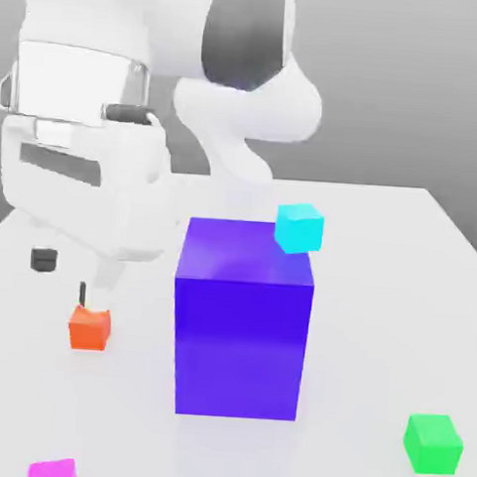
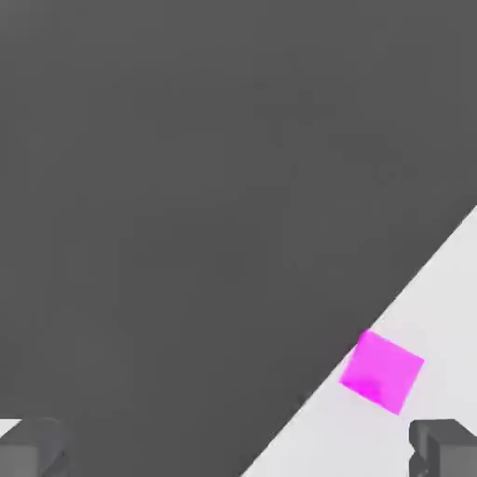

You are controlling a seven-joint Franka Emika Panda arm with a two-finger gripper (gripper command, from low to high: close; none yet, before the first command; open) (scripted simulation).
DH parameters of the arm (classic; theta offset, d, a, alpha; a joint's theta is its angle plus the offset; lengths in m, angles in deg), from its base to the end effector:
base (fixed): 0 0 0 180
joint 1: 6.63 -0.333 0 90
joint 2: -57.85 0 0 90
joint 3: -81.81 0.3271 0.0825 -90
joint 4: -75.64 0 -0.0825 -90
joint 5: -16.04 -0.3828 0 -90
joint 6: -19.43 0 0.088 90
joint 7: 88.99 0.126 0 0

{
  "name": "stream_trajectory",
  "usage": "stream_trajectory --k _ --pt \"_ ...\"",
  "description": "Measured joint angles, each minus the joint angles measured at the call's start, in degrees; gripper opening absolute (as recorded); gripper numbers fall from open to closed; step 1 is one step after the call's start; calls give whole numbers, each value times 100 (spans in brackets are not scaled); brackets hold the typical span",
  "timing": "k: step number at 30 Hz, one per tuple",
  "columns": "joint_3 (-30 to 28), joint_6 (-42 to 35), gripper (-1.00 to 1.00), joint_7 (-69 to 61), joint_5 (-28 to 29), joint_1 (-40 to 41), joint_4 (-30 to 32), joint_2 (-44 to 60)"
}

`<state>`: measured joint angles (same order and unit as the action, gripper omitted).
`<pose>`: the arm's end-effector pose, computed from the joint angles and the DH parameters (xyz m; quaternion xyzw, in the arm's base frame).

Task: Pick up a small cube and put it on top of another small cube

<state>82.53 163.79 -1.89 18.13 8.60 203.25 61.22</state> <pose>0.5416 -0.1403 0.3637 -0.6380 0.7611 -0.1009 0.0593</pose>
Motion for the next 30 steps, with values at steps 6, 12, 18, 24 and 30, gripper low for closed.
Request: stream_trajectory --k 6,12,18,24,30 --pt "-218 322 0 882 -181 74 -104 1243" --pt "-315 886 0 1313 -465 162 -276 2489" --pt "-292 1168 -100 1304 -497 183 -355 2853" --pt "-326 791 -100 1334 -462 159 -246 2369" --pt "55 512 -100 2172 -321 -734 169 1673"
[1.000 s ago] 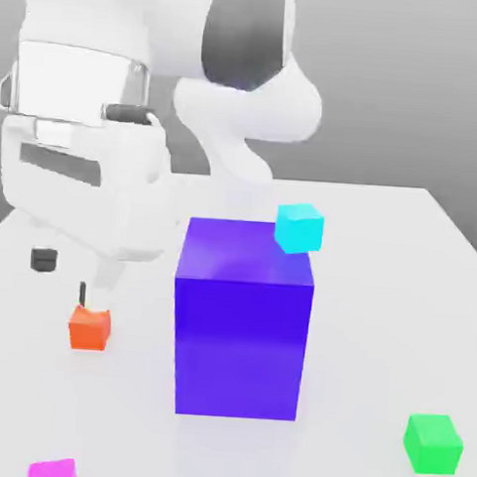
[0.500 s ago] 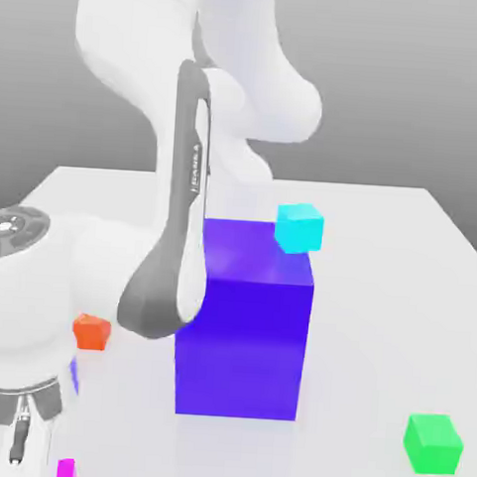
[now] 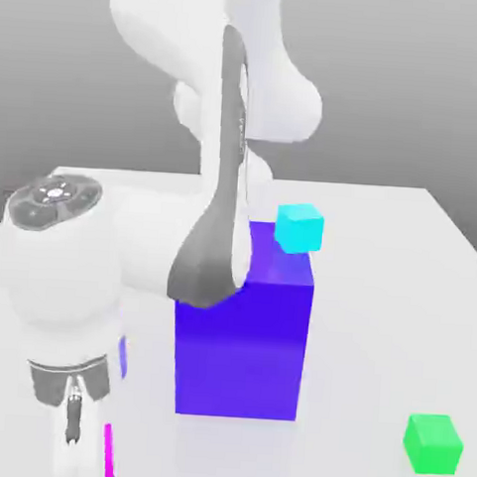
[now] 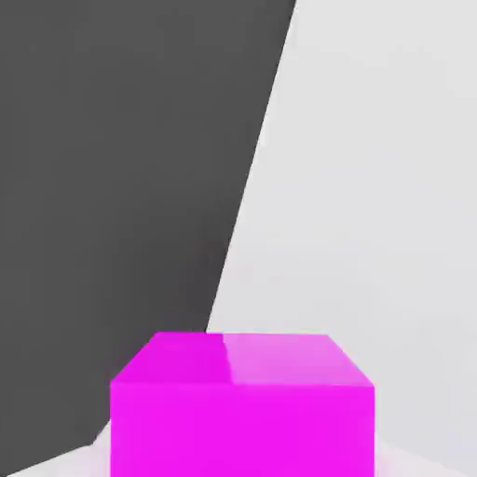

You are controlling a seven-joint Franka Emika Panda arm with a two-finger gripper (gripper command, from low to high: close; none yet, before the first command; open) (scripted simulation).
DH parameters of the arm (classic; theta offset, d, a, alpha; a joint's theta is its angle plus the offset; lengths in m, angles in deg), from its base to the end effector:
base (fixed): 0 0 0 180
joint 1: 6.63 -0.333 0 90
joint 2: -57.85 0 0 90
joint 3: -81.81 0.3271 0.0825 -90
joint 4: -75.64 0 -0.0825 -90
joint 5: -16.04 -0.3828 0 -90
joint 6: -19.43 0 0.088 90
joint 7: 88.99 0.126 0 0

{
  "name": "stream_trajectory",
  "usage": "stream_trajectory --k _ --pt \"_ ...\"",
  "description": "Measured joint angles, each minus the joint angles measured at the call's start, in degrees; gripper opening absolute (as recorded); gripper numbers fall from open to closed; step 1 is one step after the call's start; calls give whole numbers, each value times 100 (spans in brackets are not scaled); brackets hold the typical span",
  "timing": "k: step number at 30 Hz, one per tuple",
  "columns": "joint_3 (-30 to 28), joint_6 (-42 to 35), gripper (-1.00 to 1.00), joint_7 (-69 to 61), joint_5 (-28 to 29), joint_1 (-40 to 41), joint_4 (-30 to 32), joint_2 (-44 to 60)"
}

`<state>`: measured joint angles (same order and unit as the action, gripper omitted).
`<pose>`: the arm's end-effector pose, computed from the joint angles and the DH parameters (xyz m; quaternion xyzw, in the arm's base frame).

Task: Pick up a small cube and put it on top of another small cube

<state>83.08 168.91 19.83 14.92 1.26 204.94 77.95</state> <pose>0.5403 -0.0626 0.1985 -0.5263 0.8502 0.0064 0.0061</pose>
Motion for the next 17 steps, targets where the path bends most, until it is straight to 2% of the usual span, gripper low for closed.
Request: stream_trajectory --k 9,13,14,17 --pt "913 -1 -100 1777 407 -1630 784 -789" --pt "1052 524 -100 2795 944 -2498 802 -231" --pt "1021 628 100 2887 1013 -2591 794 -113" --pt "1021 628 100 2887 1013 -2591 794 -113"
